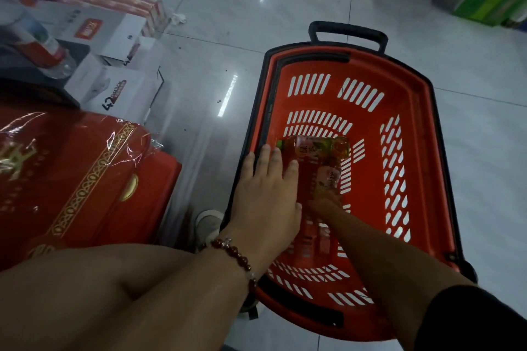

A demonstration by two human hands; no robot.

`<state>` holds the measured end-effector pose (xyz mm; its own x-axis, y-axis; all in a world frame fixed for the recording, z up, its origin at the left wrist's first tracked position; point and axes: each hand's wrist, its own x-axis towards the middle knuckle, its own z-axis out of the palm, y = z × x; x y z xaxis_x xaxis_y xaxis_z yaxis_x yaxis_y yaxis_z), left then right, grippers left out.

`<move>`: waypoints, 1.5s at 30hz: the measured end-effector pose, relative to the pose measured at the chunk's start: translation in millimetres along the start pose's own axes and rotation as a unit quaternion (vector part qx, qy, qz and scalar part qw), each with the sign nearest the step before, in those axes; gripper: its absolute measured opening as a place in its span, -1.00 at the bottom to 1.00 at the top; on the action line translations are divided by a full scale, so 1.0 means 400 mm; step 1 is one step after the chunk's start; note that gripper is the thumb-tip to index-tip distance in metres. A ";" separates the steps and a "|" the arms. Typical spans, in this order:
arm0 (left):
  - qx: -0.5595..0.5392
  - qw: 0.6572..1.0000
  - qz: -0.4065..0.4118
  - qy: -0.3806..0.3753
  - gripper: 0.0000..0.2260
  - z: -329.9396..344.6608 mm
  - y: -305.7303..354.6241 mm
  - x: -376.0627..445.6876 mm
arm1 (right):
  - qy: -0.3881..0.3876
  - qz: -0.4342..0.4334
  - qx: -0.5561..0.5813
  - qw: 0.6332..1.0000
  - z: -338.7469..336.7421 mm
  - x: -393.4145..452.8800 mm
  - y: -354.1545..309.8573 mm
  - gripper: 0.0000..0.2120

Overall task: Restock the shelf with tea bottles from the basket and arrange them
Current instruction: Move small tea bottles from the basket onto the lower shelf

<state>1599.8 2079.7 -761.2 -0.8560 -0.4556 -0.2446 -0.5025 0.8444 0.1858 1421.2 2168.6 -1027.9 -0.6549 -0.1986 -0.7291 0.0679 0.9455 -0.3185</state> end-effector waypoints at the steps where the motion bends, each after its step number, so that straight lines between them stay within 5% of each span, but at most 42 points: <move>1: -0.004 1.000 0.001 -0.002 -0.37 -0.001 0.000 -0.001 | -0.033 0.006 0.017 0.999 -0.027 -0.072 -0.029 -0.42; 5: -0.016 1.000 0.005 -0.015 -0.37 -0.010 0.003 -0.003 | -0.105 0.027 0.204 0.973 -0.132 -0.279 -0.144 -0.75; 11: -0.055 0.998 0.005 -0.026 -0.34 -0.028 0.003 -0.009 | -0.223 0.102 0.390 0.888 -0.278 -0.412 -0.165 -0.51; 16: -0.113 0.994 0.001 0.004 -0.26 -0.058 -0.007 -0.028 | -0.341 0.020 0.350 0.872 -0.390 -0.562 -0.163 -0.34; 20: -0.152 0.988 0.009 0.018 -0.15 -0.093 -0.005 -0.052 | -0.383 -0.072 0.266 0.882 -0.495 -0.685 -0.188 -0.42; 27: -0.279 0.942 0.050 0.182 -0.51 -0.166 -0.003 -0.126 | -0.410 -0.178 0.191 0.874 -0.566 -0.830 -0.232 -0.23; 36: -0.048 0.931 0.080 0.354 -0.29 -0.273 -0.063 -0.228 | -0.358 -0.272 0.178 0.876 -0.499 -0.970 -0.290 -0.44; 39: -0.070 0.922 0.022 0.379 -0.21 -0.300 -0.106 -0.271 | -0.410 -0.274 0.247 0.835 -0.453 -0.989 -0.323 -0.35; 42: -0.243 0.872 -0.081 0.417 -0.25 -0.337 -0.168 -0.339 | -0.482 -0.289 0.283 0.777 -0.399 -1.008 -0.369 -0.10; 45: -0.500 0.752 -0.169 0.394 -0.48 -0.388 -0.230 -0.418 | -0.510 -0.331 0.247 0.754 -0.337 -1.042 -0.430 -0.04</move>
<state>1770.1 2034.5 -589.9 -0.2680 -0.9550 0.1274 -0.2104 0.1871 0.9596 1581.1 2123.5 -587.4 0.2353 -0.9187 -0.3173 0.4165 0.3903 -0.8211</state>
